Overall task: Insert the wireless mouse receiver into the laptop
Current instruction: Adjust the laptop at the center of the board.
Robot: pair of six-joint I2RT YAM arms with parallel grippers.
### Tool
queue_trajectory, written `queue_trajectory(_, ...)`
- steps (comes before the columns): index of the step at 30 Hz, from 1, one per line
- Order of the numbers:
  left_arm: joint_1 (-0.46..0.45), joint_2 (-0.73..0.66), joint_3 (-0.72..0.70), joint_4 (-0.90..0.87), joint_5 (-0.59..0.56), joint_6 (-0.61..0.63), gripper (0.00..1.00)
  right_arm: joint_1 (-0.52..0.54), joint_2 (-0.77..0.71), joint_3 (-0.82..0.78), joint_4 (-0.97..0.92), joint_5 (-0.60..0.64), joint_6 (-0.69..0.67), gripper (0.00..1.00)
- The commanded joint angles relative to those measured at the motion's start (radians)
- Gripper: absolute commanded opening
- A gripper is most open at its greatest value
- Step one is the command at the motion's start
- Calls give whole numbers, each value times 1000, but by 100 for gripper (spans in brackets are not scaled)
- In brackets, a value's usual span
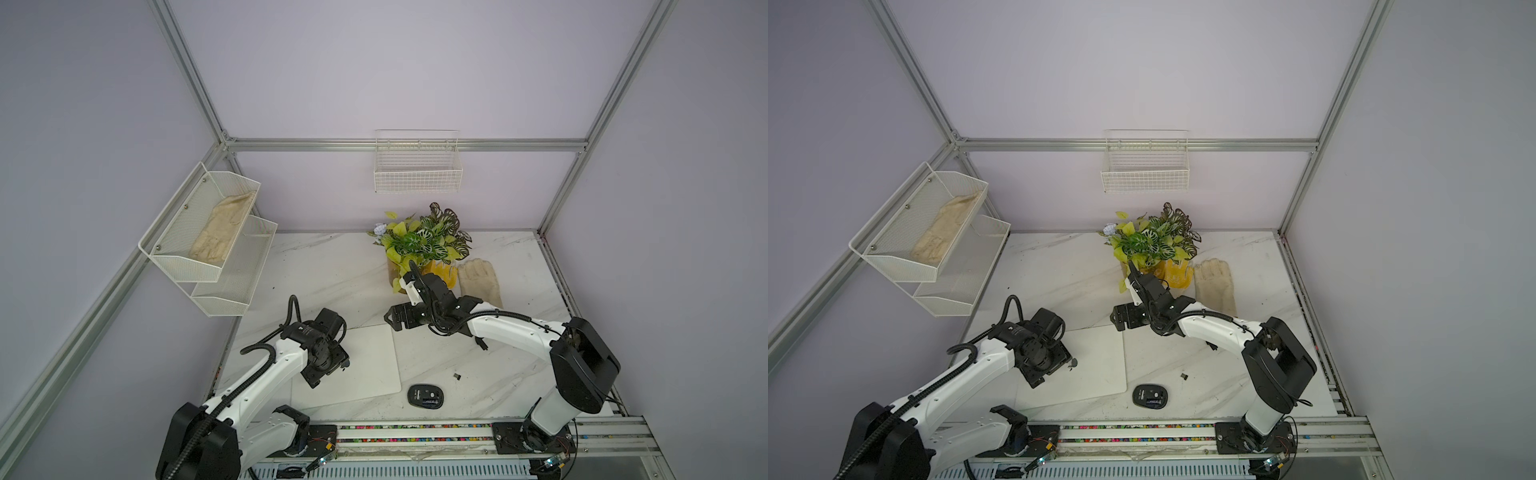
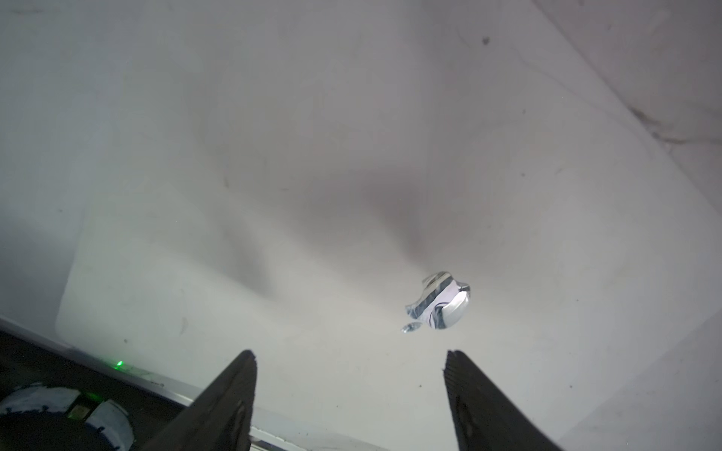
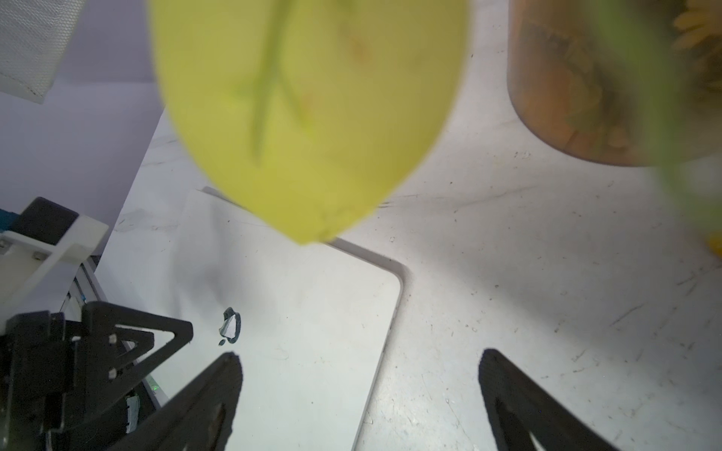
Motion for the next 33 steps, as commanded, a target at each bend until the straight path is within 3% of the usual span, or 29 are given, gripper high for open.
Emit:
queue_trajectory(1, -110, 55, 47, 56, 40, 177, 74, -24, 14, 31, -7, -12, -18, 97)
queue_trajectory(7, -339, 70, 1, 38, 58, 96, 73, -43, 17, 51, -11, -21, -13, 97)
queue_trajectory(11, -429, 21, -86, 31, 96, -49, 61, -48, 19, 57, -12, -23, -14, 97)
queue_trajectory(16, -511, -23, -154, 27, 117, -157, 60, -51, 21, 56, -8, -29, -15, 97)
queue_trajectory(20, -528, -55, -188, 5, 104, -225, 61, -51, 24, 54, -7, -35, -16, 97)
queue_trajectory(26, -515, -81, -193, -60, -102, -309, 61, -51, 19, 48, -2, -50, -15, 97)
queue_trajectory(29, -466, -55, -183, -35, -166, -282, 61, -51, 12, 41, -2, -53, -15, 97)
queue_trajectory(33, -393, 32, -186, 53, -158, -228, 61, -51, -2, 37, -9, -49, -12, 97)
